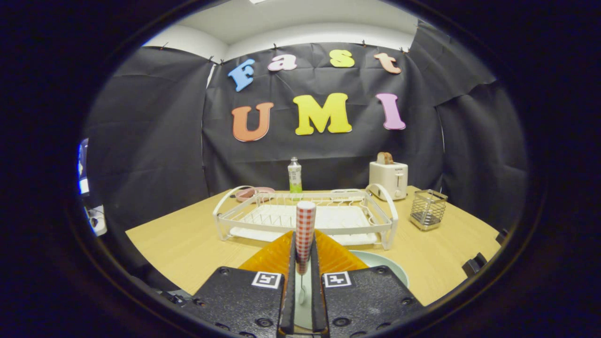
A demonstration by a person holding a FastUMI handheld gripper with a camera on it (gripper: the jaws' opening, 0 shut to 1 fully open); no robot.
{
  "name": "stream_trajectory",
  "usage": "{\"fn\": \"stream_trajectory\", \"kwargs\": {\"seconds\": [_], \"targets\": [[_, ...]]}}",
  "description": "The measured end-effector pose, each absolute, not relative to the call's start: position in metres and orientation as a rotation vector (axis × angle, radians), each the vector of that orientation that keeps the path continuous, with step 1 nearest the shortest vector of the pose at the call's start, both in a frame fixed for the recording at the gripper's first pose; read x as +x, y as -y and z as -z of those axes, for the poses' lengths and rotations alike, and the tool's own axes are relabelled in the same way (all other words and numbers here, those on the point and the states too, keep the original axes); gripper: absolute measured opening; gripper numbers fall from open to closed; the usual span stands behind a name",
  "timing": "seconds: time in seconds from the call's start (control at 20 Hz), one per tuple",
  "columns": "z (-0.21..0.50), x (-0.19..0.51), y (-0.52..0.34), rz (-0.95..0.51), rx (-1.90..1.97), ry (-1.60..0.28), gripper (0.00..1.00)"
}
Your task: Take the plate from the dish rack, then take the spoon from the basket and place it into the plate.
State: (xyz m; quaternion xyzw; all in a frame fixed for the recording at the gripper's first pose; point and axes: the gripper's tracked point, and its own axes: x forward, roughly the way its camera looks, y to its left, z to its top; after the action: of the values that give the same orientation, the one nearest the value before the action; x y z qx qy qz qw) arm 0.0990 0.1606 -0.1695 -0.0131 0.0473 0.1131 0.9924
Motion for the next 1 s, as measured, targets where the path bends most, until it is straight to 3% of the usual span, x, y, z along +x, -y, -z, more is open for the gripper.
{"fn": "stream_trajectory", "kwargs": {"seconds": [0.25,0.35,0.6,1.0], "targets": [[0.177,0.098,-0.15,-0.209,-0.037,-0.121,0.2],[0.172,0.096,-0.138,-0.183,-0.023,-0.123,0.31],[0.145,0.095,-0.084,-0.092,-0.009,-0.152,1.0],[0.07,0.06,-0.012,-0.009,0.04,-0.054,1.0]]}}
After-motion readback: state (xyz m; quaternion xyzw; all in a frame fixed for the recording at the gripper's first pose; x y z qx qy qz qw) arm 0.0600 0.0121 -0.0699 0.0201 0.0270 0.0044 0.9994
